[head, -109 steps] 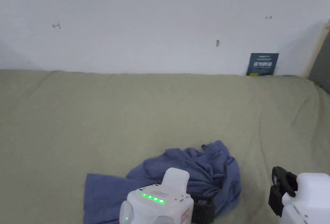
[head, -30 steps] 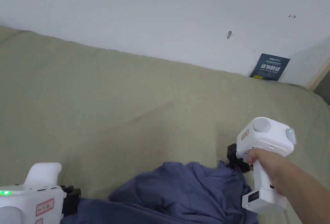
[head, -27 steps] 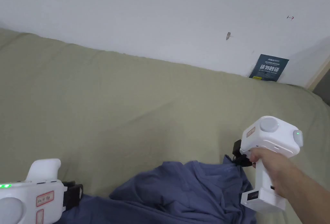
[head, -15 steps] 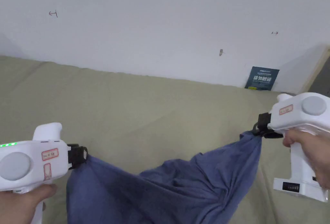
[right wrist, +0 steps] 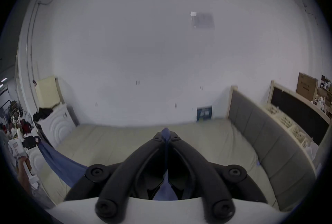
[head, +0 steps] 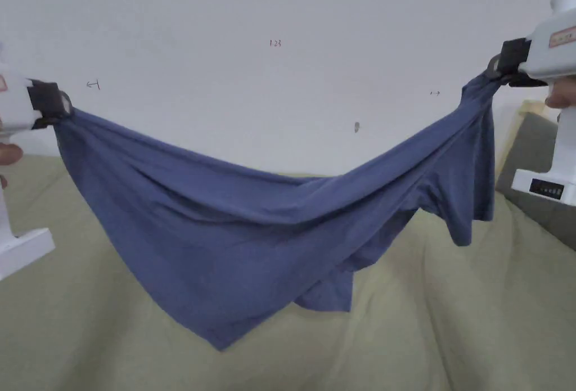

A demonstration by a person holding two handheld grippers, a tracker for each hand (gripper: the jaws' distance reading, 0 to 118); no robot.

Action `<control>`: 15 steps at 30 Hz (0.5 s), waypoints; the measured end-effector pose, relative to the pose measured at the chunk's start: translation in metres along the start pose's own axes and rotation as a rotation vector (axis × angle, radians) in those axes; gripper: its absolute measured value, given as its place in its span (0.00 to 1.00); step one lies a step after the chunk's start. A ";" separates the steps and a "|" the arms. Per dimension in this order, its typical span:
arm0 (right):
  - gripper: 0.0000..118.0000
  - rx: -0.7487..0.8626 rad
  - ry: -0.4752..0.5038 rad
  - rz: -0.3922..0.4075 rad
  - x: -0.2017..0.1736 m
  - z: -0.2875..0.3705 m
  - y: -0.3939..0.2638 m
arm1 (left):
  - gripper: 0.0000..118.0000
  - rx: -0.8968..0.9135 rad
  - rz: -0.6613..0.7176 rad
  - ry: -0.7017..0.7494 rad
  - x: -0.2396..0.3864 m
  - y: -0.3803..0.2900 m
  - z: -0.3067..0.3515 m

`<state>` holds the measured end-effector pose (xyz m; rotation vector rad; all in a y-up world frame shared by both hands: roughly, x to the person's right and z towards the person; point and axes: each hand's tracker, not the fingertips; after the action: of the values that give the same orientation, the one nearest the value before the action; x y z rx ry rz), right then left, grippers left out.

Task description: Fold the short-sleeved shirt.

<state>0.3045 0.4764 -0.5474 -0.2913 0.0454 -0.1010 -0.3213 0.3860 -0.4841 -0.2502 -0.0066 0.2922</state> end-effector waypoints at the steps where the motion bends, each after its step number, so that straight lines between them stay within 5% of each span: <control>1: 0.02 0.040 0.000 -0.006 -0.004 0.008 0.011 | 0.05 0.030 0.003 0.000 0.003 0.019 0.001; 8: 0.02 0.136 -0.003 -0.018 -0.011 0.012 0.054 | 0.05 0.137 -0.004 0.023 0.003 0.086 -0.022; 15: 0.02 0.121 0.006 -0.015 -0.006 -0.041 0.009 | 0.05 0.089 0.010 0.028 -0.012 0.040 -0.072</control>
<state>0.2973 0.4738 -0.5887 -0.1707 0.0427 -0.1191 -0.3408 0.4023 -0.5635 -0.1658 0.0349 0.2984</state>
